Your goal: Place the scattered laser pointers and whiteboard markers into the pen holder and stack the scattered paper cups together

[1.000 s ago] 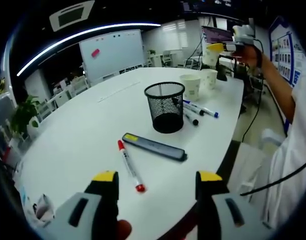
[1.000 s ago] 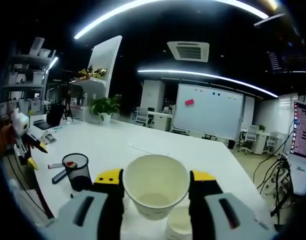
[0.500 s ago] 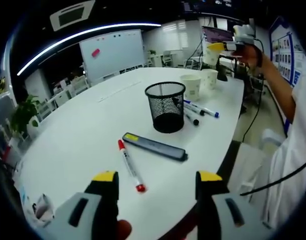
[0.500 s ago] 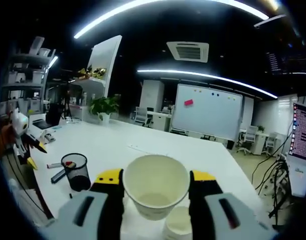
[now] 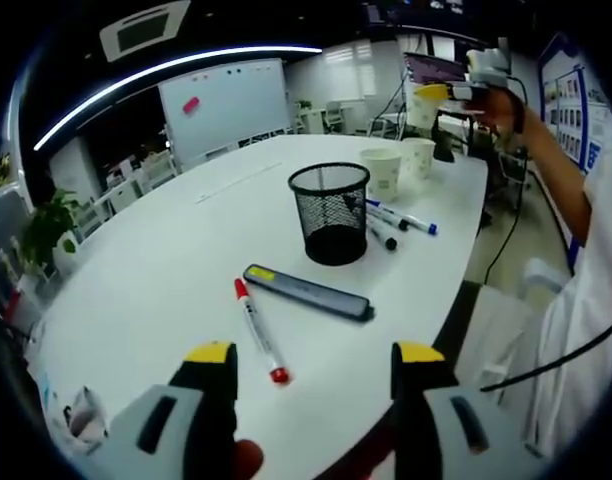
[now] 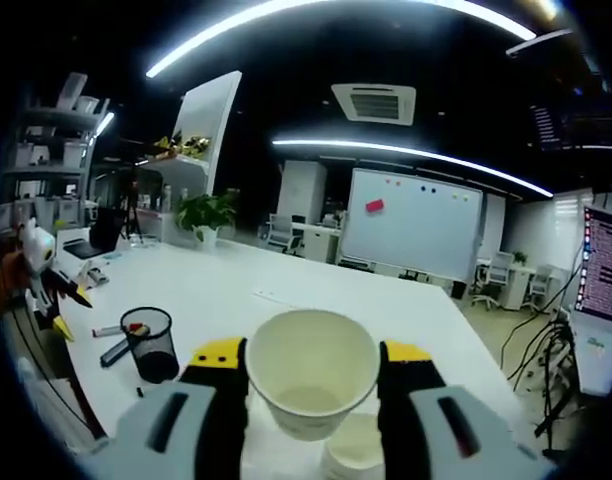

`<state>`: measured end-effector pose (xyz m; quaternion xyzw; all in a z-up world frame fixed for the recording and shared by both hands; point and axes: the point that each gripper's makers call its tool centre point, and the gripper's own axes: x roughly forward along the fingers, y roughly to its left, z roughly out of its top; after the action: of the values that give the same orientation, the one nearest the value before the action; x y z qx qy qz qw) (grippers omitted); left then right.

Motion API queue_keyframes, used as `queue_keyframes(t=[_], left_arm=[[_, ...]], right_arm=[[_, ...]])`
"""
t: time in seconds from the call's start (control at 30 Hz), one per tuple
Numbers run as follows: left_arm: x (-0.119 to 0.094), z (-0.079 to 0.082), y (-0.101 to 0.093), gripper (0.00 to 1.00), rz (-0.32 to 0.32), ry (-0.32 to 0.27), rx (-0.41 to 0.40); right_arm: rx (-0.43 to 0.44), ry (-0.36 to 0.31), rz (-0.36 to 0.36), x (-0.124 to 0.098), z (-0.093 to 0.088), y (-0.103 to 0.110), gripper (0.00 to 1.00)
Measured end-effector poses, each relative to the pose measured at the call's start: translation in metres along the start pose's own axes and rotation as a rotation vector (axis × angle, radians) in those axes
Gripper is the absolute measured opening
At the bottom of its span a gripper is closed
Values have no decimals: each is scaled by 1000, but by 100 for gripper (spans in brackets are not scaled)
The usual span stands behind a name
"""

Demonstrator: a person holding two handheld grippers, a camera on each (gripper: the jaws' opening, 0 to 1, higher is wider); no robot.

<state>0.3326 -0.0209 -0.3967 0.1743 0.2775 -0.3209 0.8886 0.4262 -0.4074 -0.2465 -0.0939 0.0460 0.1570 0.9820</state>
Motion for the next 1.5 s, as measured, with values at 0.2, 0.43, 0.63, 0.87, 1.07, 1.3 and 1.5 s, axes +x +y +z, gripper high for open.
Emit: queue_keyframes(t=[0.2, 0.43, 0.63, 0.87, 1.07, 1.3, 1.5], left_arm=[[0, -1, 0, 62, 1, 4, 0], [0, -1, 0, 62, 1, 4, 0], [0, -1, 0, 62, 2, 4, -1], [0, -1, 0, 62, 2, 5, 1], [-1, 0, 0, 62, 2, 0, 1], [1, 0, -2, 62, -3, 3, 5], [0, 1, -1, 62, -1, 1, 5]], right_arm=[[-2, -6, -5, 0, 3, -3, 51], [-2, -10, -13, -1, 5, -7, 51], [0, -15, -14, -1, 8, -9, 51], [0, -12, -18, -1, 7, -11, 51], [-9, -9, -19, -2, 8, -11, 51], [-7, -16, -28, -3, 11, -15, 51], [-2, -20, -33, -3, 12, -17, 51]])
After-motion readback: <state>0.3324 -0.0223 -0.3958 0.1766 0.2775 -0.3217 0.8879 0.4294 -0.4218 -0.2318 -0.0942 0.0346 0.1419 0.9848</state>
